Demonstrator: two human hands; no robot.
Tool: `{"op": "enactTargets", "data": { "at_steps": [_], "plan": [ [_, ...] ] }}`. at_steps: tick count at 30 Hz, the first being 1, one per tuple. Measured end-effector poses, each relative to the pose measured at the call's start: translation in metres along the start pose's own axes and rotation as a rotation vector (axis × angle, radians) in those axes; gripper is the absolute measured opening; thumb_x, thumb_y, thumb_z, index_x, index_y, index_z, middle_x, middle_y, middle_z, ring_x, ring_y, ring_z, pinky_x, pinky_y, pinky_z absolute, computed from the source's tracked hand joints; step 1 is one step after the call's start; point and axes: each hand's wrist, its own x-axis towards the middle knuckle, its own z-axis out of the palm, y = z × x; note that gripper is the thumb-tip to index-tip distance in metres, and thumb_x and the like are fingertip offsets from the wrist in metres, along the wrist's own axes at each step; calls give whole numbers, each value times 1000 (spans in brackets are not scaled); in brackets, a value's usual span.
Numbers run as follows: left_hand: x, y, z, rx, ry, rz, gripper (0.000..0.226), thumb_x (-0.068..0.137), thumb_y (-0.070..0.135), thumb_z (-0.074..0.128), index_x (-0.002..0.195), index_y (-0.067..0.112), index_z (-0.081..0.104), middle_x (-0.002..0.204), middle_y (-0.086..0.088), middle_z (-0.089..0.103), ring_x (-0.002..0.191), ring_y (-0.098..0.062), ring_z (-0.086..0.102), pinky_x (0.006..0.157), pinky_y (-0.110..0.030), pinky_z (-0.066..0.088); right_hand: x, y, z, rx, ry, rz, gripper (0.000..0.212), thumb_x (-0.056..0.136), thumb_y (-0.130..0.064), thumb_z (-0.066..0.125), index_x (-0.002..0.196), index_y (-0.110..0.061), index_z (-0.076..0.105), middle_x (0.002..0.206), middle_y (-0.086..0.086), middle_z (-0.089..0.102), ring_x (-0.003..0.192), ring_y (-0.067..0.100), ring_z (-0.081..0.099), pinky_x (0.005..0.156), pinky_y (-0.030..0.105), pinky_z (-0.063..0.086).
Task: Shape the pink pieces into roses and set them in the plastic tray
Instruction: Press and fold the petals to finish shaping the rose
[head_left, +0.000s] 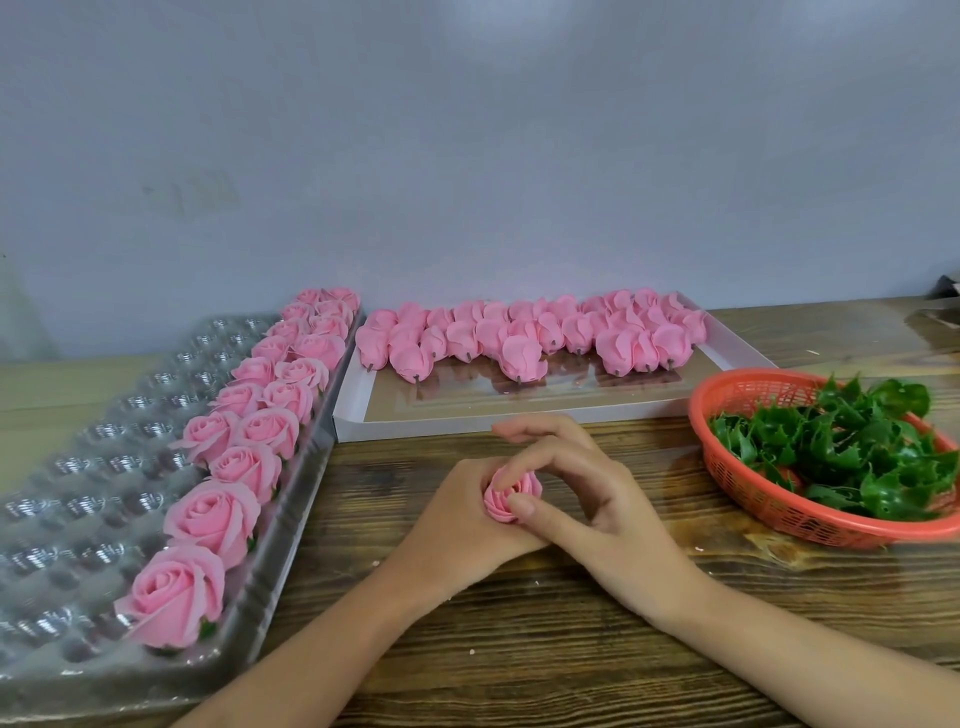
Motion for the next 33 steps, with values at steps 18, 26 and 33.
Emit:
{"op": "enactTargets", "data": {
  "at_steps": [18,26,33],
  "plan": [
    [1,11,1,108,-89,-59,51,83,10,66,52,50,60,56,21,60,62,3,59,60,-8,45,0,-3,0,25,-70,51,9,92,-15,63,99,-17,69,129,-3,57,129,16,51,94,21,48],
    [0,11,4,159,-68,33,35,84,18,65,63,45,56,72,37,59,74,12,58,61,-3,42,0,-2,1,36,-91,43,4,91,-13,66,90,-14,69,121,-3,60,133,17,48,107,22,36],
    [0,5,5,172,-45,87,35,87,18,64,63,41,52,71,33,60,70,11,57,57,-3,40,1,0,4,-31,-109,30,9,88,-7,71,93,-14,66,118,-4,59,133,16,48,104,21,38]
  ]
}}
